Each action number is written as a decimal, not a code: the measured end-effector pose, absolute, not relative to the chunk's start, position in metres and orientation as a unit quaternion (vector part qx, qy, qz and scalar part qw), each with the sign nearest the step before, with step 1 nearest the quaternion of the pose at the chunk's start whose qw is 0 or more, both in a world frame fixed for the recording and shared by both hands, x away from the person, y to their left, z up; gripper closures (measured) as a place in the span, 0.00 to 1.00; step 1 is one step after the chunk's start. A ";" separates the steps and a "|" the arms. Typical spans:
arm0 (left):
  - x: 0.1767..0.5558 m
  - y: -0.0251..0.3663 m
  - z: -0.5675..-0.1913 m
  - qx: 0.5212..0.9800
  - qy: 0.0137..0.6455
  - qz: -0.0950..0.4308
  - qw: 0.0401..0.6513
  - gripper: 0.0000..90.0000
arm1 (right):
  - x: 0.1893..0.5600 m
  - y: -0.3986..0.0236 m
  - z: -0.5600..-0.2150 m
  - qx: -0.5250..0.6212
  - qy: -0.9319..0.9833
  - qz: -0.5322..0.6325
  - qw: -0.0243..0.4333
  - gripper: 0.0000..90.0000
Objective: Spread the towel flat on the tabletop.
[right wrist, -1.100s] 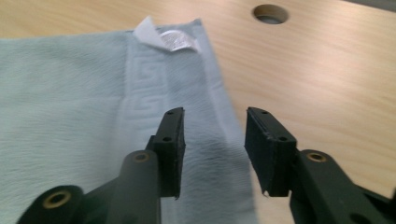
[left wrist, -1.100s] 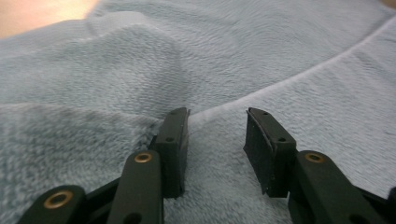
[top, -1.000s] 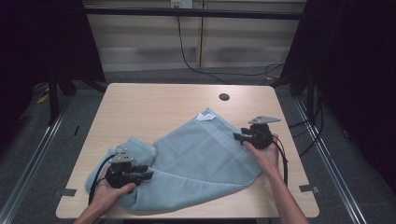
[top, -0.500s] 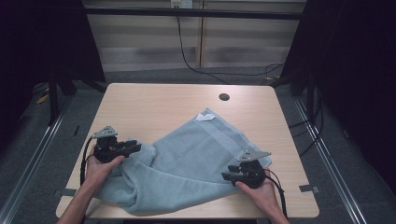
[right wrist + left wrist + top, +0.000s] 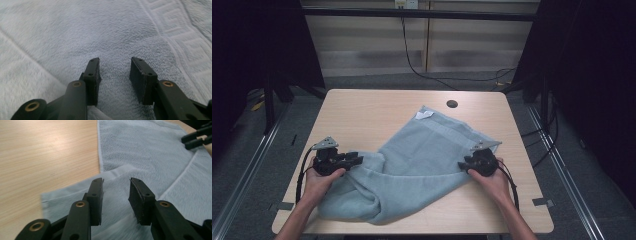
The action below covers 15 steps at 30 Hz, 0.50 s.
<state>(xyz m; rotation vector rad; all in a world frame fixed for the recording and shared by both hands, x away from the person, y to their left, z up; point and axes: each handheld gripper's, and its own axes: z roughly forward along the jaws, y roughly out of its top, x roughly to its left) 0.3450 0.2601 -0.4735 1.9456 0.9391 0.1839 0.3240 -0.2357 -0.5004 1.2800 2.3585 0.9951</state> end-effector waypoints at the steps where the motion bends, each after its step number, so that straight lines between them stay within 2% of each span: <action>1: 0.345 0.262 -0.474 0.791 0.386 0.075 0.469 0.70 | 0.331 -0.240 -0.501 0.447 0.812 0.345 0.144 0.66; 4: 0.348 0.268 -0.477 0.784 0.400 0.078 0.467 0.70 | 0.349 -0.253 -0.503 0.461 0.803 0.346 0.151 0.65; 7: 0.351 0.273 -0.482 0.779 0.414 0.078 0.464 0.69 | 0.363 -0.261 -0.501 0.470 0.804 0.320 0.172 0.57; 11: 0.352 0.274 -0.487 0.781 0.420 0.075 0.457 0.67 | 0.373 -0.265 -0.499 0.488 0.797 0.312 0.171 0.54; 13: 0.352 0.273 -0.489 0.782 0.422 0.070 0.454 0.65 | 0.370 -0.255 -0.494 0.482 0.795 0.330 0.166 0.53; 15: 0.353 0.270 -0.491 0.782 0.420 0.055 0.458 0.62 | 0.358 -0.225 -0.484 0.444 0.807 0.360 0.152 0.52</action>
